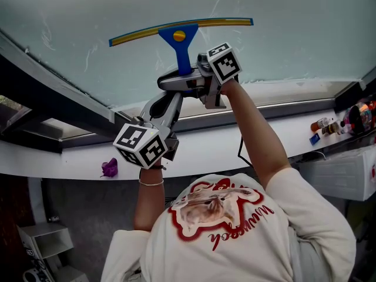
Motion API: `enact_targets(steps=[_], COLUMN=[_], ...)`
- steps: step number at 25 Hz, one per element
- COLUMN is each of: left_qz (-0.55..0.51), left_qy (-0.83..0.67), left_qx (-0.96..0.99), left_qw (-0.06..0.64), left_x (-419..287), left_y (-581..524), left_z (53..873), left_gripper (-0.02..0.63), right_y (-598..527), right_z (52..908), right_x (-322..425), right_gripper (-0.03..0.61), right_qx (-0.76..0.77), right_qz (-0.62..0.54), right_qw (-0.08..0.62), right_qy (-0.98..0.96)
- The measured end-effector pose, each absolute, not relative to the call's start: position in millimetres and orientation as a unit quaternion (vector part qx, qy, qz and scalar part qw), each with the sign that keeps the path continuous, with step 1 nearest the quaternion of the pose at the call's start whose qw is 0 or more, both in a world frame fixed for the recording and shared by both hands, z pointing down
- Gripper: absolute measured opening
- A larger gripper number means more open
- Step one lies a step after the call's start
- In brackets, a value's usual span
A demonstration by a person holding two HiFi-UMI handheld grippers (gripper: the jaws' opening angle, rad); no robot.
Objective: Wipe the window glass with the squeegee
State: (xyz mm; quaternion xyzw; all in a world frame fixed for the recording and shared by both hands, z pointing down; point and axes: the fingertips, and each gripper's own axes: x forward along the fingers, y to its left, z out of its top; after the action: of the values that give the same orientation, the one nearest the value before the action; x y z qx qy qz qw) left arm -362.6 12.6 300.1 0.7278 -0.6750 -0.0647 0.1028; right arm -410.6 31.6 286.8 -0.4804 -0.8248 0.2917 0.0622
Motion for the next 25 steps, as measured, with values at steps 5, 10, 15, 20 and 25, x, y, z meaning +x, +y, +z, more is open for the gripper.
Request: enact_targets(steps=[5,10,15,20,25], left_qz=[-0.067,-0.065,-0.072,-0.073,-0.072], left_qy=[-0.675,-0.676,-0.676,-0.676,-0.675], left_qx=[0.726,0.724,0.722,0.72,0.72], left_qw=[0.112,0.12,0.127,0.136,0.144], left_x=[-361,-358,-359,-357,-358], left_y=[14,15,16,16,17], left_z=[309,317,322,330,336], left_gripper=[0.006,0.006,0.006,0.006,0.006], right_y=[33,34,35,35,36], right_z=[296,304,310,318,325], right_x=[-409,-407,-407,-406,-407], right_gripper=[0.071,0.074,0.075,0.078,0.08], right_qx=[-0.48,-0.48,-0.481,-0.479,-0.477], right_qz=[0.301,0.308,0.315,0.32,0.326], right_qw=[0.064,0.067,0.069,0.076,0.077], right_qy=[-0.821,-0.818,-0.816,-0.814,-0.812])
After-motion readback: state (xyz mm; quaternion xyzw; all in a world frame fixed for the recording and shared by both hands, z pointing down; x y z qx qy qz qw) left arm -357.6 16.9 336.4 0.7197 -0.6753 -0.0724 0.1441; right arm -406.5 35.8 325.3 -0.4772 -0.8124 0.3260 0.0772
